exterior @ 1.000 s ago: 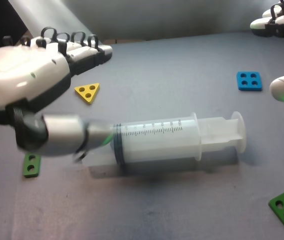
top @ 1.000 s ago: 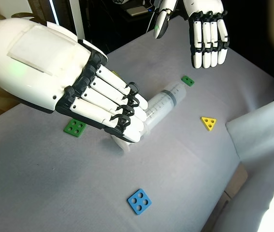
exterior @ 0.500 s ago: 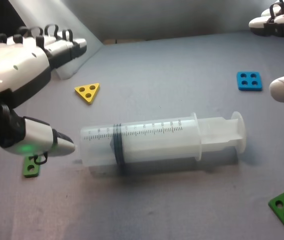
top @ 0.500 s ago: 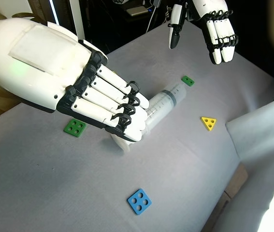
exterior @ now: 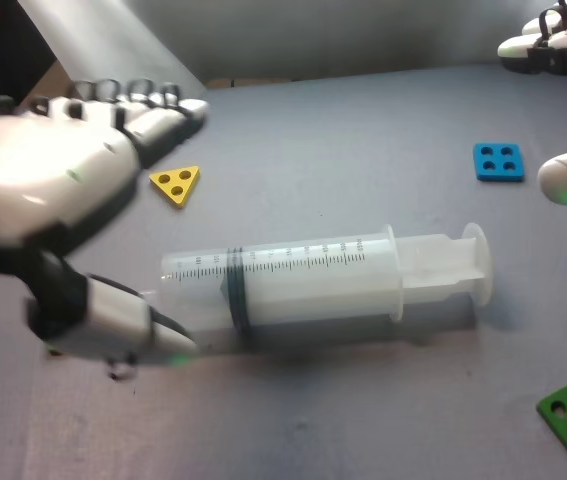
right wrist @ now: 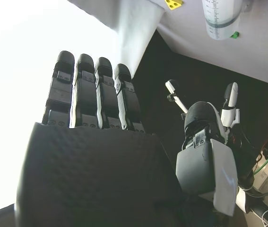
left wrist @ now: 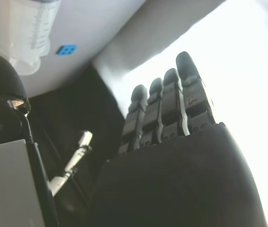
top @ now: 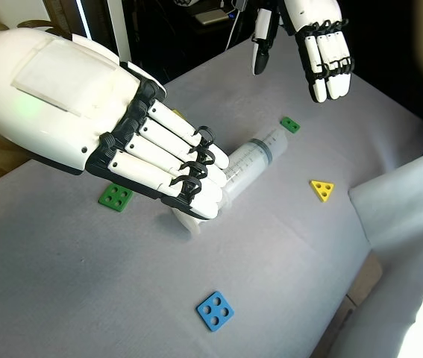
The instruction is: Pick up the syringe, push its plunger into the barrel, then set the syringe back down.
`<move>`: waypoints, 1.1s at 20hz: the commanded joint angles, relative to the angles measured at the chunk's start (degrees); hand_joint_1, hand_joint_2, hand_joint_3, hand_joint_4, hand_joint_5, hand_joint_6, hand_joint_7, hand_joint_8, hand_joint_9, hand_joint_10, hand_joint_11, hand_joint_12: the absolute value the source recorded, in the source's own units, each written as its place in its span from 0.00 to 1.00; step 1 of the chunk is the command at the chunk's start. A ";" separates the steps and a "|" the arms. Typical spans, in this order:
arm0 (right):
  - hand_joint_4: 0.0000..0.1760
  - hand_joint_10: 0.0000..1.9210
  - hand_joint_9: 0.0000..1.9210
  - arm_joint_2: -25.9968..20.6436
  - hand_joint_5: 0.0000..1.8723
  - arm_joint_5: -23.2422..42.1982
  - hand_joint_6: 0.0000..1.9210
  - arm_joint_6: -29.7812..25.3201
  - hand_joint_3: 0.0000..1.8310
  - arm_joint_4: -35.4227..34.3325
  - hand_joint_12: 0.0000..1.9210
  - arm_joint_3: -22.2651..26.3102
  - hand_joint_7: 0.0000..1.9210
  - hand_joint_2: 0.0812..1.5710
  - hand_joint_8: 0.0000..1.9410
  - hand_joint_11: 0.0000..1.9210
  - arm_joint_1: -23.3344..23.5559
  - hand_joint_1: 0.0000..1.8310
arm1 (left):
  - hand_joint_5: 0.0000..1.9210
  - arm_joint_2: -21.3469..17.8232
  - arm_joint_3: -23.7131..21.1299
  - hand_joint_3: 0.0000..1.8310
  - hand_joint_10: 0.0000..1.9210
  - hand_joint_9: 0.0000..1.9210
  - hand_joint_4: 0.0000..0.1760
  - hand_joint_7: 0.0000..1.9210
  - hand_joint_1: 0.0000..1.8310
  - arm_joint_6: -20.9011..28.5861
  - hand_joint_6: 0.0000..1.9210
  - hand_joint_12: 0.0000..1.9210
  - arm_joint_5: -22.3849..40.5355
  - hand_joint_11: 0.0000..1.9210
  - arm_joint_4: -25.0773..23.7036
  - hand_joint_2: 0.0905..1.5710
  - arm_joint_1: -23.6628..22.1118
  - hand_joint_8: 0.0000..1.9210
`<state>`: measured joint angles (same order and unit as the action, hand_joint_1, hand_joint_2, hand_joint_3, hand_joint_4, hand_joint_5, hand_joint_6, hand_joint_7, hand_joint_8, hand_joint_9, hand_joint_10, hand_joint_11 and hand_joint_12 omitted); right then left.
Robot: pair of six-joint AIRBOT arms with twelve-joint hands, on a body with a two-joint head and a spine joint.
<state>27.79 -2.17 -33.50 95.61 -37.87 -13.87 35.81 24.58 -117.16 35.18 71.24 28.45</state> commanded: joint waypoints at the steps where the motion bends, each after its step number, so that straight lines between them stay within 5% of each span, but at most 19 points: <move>1: 0.00 0.00 0.05 -0.03 0.10 -0.91 0.00 0.02 0.00 0.11 0.13 -0.04 0.08 0.71 0.00 0.00 0.58 0.00 | 0.00 0.61 -0.30 0.00 0.00 0.00 0.00 0.00 0.52 0.53 0.00 0.16 4.42 0.00 -4.01 0.44 0.16 0.00; 4: 0.00 0.00 0.05 -0.03 0.10 -0.91 0.00 0.06 0.00 0.11 0.13 -0.04 0.08 0.71 0.00 0.00 0.58 0.00 | 0.00 3.35 -0.32 0.00 0.00 0.00 0.00 0.00 0.63 0.74 0.00 0.18 5.84 0.00 -3.73 0.46 1.13 0.00; 7: 0.00 0.00 0.05 -0.03 0.09 -0.91 0.00 0.06 0.00 0.11 0.13 -0.04 0.07 0.71 0.00 0.00 0.58 0.00 | 0.00 7.00 0.00 0.00 0.00 0.00 0.00 0.00 0.61 0.91 0.00 0.26 9.50 0.00 -3.73 0.49 2.24 0.00; 22: 0.00 0.00 0.06 -0.04 0.10 -0.82 0.00 0.06 0.00 0.11 0.17 -0.04 0.08 0.72 0.00 0.00 0.58 0.00 | 0.00 23.76 6.42 0.00 0.00 0.00 0.00 0.00 0.61 0.09 0.00 0.17 19.64 0.00 -3.50 0.52 7.24 0.00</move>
<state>27.77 -2.20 -33.39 95.61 -37.87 -13.87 59.55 31.16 -117.01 51.99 71.85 36.01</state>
